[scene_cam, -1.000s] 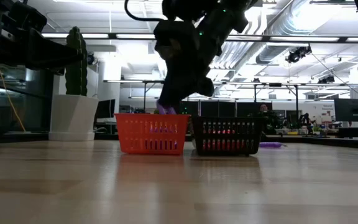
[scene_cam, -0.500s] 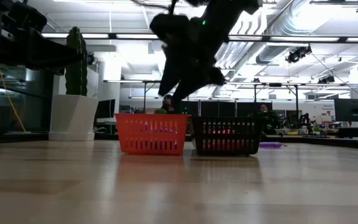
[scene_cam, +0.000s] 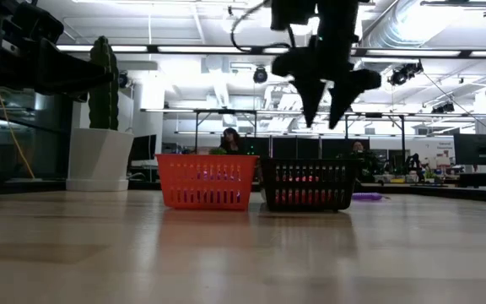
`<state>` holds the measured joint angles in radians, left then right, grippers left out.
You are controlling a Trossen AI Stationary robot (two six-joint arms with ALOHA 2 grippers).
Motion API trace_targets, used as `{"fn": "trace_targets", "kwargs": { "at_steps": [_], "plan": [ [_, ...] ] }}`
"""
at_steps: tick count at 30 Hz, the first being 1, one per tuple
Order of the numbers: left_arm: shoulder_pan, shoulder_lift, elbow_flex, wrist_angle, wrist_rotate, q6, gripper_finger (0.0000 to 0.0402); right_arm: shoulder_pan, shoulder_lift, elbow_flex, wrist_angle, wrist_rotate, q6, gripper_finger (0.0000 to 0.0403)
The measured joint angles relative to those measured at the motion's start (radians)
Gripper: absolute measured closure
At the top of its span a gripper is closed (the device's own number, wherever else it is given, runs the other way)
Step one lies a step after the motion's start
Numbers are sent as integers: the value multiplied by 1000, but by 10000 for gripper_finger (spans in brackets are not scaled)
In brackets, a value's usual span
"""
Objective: Sort spring keychains
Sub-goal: Put the violet spring keychain into the orange bin
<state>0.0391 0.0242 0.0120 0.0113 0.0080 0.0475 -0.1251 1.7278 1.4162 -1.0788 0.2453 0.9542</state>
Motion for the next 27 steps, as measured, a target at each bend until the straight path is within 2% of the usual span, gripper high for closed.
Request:
{"fn": "trace_targets", "kwargs": {
  "at_steps": [6, 13, 19, 27],
  "plan": [
    [0, 0, 0, 0, 0, 0, 279, -140, -2, -25, -88, -10, -142, 176],
    [0, 0, 0, 0, 0, 0, 279, -248, -1, -185, -1, -70, -348, 176],
    [0, 0, 0, 0, 0, 0, 279, -296, 0, -319, 142, -156, -405, 176],
    [0, 0, 0, 0, 0, 0, 279, -339, 0, -386, 277, -218, -394, 176]
  ]
}}
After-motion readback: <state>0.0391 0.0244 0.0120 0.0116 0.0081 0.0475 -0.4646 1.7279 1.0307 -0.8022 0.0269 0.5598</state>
